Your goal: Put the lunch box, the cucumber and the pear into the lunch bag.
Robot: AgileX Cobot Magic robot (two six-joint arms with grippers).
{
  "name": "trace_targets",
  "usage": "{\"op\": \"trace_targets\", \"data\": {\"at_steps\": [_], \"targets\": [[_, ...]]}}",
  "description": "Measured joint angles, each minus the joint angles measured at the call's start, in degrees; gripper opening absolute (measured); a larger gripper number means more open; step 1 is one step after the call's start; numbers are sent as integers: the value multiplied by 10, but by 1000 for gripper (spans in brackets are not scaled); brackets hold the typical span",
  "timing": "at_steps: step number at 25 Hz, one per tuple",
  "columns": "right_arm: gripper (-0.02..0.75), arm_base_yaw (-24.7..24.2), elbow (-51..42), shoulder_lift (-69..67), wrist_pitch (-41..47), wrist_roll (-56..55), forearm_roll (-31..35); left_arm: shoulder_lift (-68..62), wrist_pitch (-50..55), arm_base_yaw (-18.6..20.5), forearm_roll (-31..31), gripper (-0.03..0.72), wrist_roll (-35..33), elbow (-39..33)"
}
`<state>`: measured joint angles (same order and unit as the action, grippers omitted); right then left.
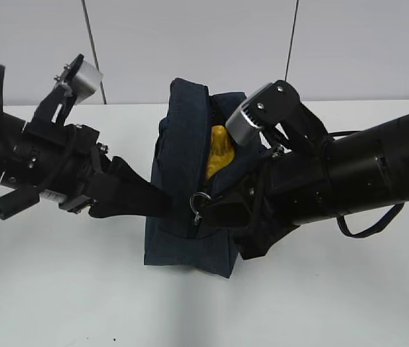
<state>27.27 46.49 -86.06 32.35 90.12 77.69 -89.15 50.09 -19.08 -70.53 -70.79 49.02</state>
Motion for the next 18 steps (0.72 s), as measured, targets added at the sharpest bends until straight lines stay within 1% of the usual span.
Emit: {"op": "trace_targets", "data": {"at_steps": [7,12,18], "targets": [[6,0,-1,23,-2,-1,23,0,2,0,9,318,0,0],[6,0,-1,26,-3,-1,45,0,-17,0,-10,319,0,0],[6,0,16,26,-5,-1,49,0,-42,0,-19,319,0,0]]}}
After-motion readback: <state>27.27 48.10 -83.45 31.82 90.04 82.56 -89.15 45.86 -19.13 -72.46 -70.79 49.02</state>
